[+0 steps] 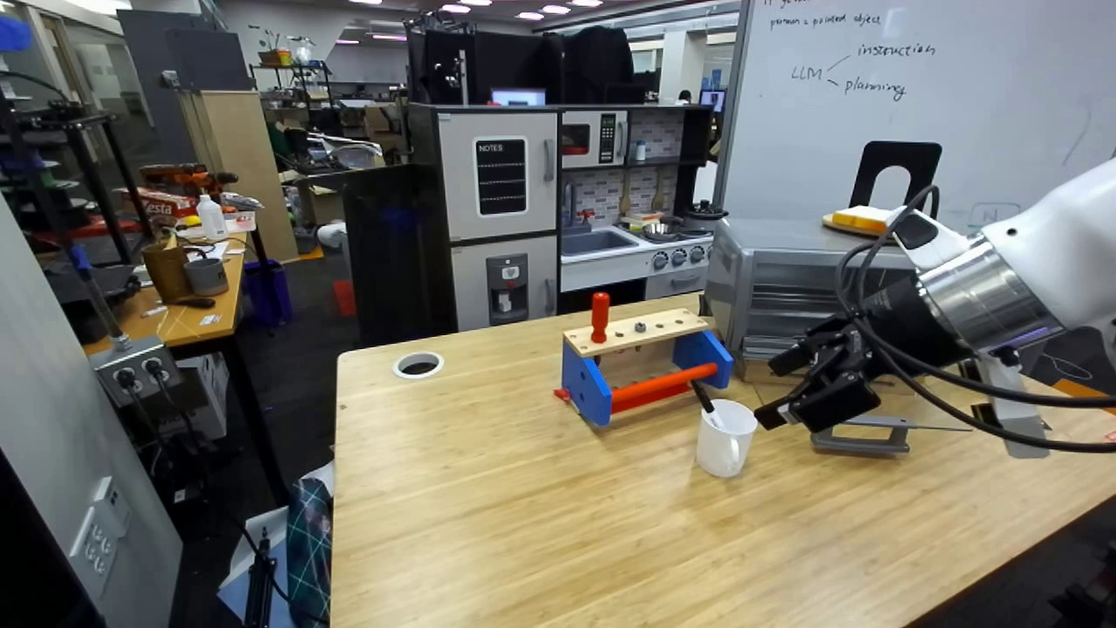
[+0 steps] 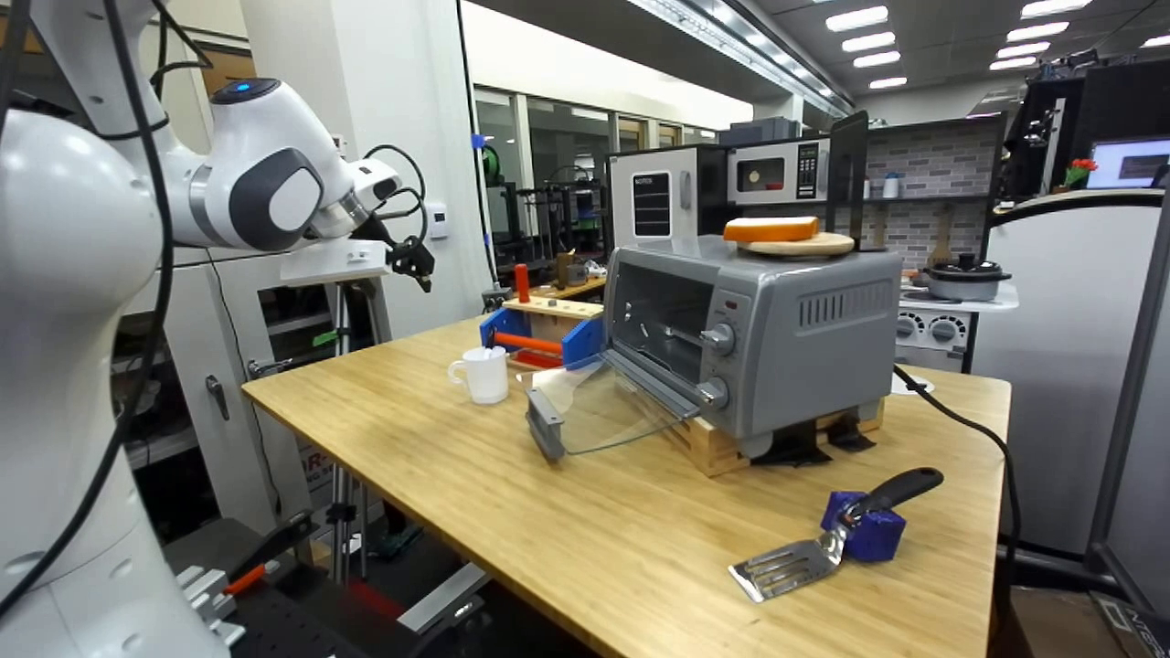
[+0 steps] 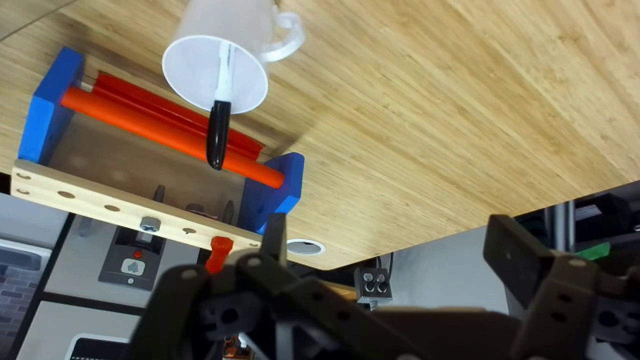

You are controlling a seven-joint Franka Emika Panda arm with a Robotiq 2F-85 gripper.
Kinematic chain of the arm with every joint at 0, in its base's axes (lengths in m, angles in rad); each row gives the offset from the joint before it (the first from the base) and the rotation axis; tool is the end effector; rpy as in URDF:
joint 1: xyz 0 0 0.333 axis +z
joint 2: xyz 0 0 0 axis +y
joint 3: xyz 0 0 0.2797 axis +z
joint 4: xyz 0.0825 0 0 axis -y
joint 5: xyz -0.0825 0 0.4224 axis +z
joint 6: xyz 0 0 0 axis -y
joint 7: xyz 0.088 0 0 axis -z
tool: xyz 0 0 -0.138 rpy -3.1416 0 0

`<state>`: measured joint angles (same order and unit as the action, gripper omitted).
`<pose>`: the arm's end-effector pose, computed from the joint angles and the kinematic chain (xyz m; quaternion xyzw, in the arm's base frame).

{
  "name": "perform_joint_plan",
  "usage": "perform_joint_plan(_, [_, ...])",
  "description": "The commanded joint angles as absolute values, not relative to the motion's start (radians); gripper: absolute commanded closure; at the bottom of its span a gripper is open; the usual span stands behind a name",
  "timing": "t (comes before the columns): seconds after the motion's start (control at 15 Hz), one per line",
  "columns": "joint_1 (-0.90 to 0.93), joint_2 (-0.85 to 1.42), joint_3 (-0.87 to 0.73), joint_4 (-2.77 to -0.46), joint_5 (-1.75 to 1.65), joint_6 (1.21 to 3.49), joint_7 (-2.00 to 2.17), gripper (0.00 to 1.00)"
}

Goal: Put the marker in the mug

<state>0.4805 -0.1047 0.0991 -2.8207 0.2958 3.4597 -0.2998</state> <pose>0.4021 0.2174 0.2250 -0.8959 -0.2606 -0.3560 0.0532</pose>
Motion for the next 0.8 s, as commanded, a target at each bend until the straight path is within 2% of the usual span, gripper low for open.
perform_joint_plan(0.0, [0.479,-0.106,0.102,-2.819,0.303,3.460,-0.300,0.00])
perform_joint_plan(0.73, [0.468,-0.106,0.102,-2.818,0.303,3.460,-0.301,0.00])
